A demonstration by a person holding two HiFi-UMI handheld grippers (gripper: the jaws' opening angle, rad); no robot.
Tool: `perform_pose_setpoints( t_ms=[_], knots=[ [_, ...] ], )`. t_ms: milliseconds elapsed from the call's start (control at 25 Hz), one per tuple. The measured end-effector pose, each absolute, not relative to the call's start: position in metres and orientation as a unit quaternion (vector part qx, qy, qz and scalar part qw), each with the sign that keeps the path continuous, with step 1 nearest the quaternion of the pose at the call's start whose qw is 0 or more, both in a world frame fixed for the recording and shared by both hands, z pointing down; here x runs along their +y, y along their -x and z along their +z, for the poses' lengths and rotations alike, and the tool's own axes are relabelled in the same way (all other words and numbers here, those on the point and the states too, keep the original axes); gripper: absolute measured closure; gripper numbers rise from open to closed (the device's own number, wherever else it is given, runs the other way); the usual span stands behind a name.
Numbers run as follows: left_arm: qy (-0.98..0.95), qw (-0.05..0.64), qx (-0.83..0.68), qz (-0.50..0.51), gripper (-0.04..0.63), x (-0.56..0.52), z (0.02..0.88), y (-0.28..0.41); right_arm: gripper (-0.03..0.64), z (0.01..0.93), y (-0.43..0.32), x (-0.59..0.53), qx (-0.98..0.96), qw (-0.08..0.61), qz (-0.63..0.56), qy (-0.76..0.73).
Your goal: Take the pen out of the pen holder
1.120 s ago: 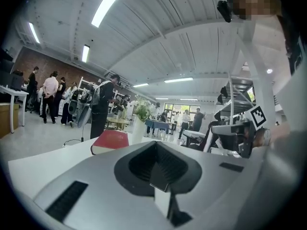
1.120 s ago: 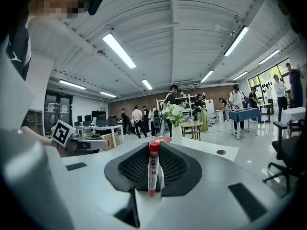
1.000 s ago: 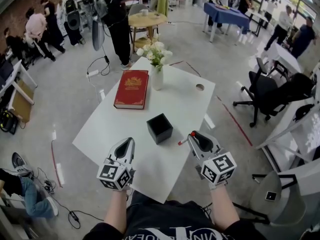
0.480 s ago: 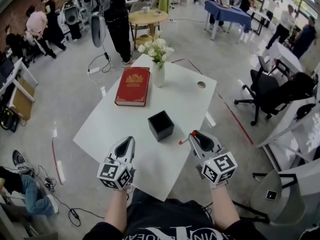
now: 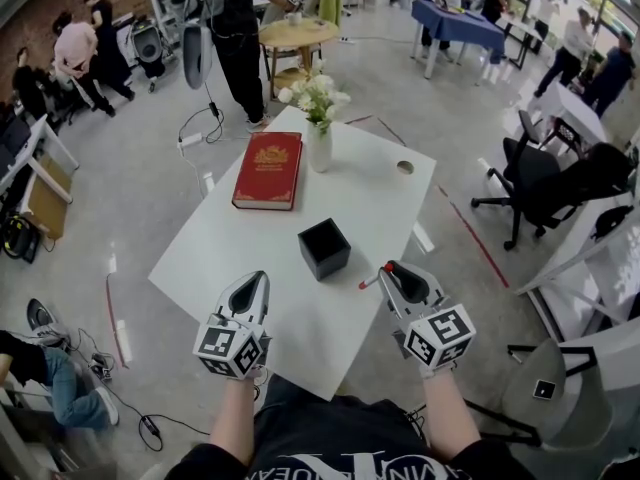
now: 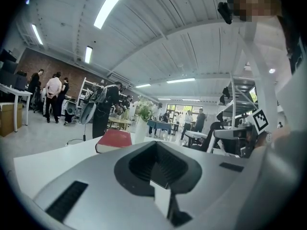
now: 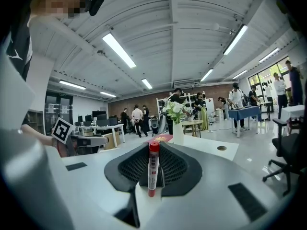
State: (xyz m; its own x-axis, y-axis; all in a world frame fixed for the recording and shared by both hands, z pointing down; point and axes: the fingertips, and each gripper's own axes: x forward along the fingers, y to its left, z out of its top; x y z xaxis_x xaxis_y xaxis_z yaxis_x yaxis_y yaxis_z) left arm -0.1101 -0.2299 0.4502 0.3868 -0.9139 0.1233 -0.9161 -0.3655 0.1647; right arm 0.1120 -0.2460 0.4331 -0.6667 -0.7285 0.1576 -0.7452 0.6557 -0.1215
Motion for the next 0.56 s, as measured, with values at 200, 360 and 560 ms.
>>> perform_pose_setpoints(
  t_ms=[200,360,560],
  knots=[
    [-0.825,0.101,-0.556,-0.002,0.591,-0.2282,0.4455,0.1121,0.540,0.4334,-0.1119,-0.2437,-0.909,0.048,0.087,-0.404],
    [-0.825,0.101,-0.556,-0.002,0.591,-0.2263,0.4443,0.1123,0.540,0.4323,-0.1116,-0.2421,-0.910,0.046,0.088,-0.404],
    [-0.825,0.101,-0.556,-0.001,0.591,-0.2220,0.4446,0.1120,0.540,0.4327,-0.1131,-0.2386,-0.909,0.044,0.090,-0.404]
  ],
)
